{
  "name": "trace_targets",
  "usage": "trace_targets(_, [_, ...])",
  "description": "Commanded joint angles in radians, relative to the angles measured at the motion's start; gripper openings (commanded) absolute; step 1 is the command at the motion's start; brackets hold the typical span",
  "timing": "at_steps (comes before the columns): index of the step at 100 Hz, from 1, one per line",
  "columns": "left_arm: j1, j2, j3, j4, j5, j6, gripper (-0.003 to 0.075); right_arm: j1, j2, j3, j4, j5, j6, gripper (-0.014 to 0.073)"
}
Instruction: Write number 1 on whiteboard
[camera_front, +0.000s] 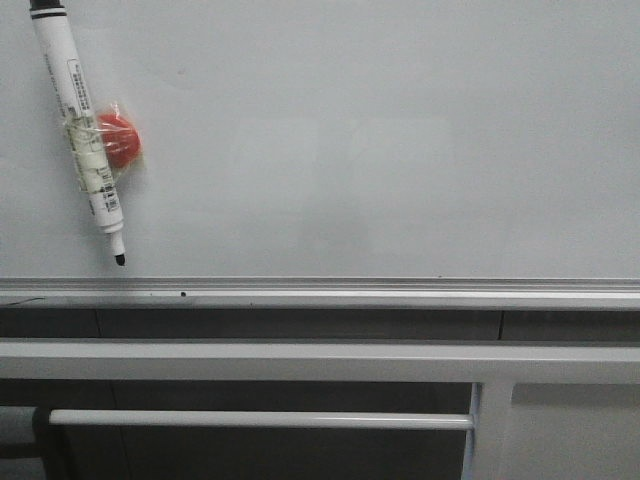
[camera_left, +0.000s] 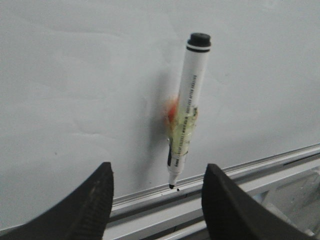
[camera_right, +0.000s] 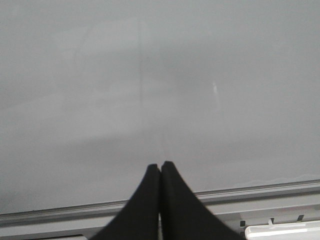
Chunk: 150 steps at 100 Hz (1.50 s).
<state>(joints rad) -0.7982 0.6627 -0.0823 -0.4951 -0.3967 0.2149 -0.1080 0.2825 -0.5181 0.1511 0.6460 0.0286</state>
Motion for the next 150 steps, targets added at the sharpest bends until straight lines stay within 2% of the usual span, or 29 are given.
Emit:
trace_targets(1, [-0.061, 0.081, -0.024, 0.016, -0.169, -0.012, 0.0368, 0.002, 0.018, -0.033, 0.006, -0.065, -0.013, -0.0063])
trace_targets(28, [-0.149, 0.396, -0.024, -0.02, -0.56, -0.047, 0.0368, 0.002, 0.018, -0.033, 0.006, -0.065, -0.013, -0.0063])
trace_targets(37, [-0.171, 0.487, -0.024, -0.013, -0.657, -0.118, 0.0368, 0.002, 0.018, -0.033, 0.006, -0.065, -0.013, -0.0064])
trace_targets(54, [-0.223, 0.582, -0.024, -0.011, -0.812, -0.149, 0.0368, 0.002, 0.018, -0.033, 0.006, -0.067, -0.018, -0.0063])
trace_targets(74, [-0.286, 0.626, -0.024, -0.048, -0.84, -0.149, 0.0368, 0.002, 0.018, -0.033, 0.006, -0.08, -0.018, -0.0063])
trace_targets(87, [-0.286, 0.638, -0.024, -0.108, -0.853, -0.151, 0.0368, 0.002, 0.018, -0.033, 0.006, -0.088, -0.018, -0.0063])
trace_targets(121, [-0.286, 0.651, -0.04, -0.11, -0.863, -0.176, 0.0368, 0.002, 0.018, -0.033, 0.006, -0.094, -0.051, -0.0063])
trace_targets(150, [-0.286, 0.744, -0.04, -0.106, -0.938, -0.337, 0.0368, 0.002, 0.018, -0.033, 0.006, -0.096, -0.051, -0.0064])
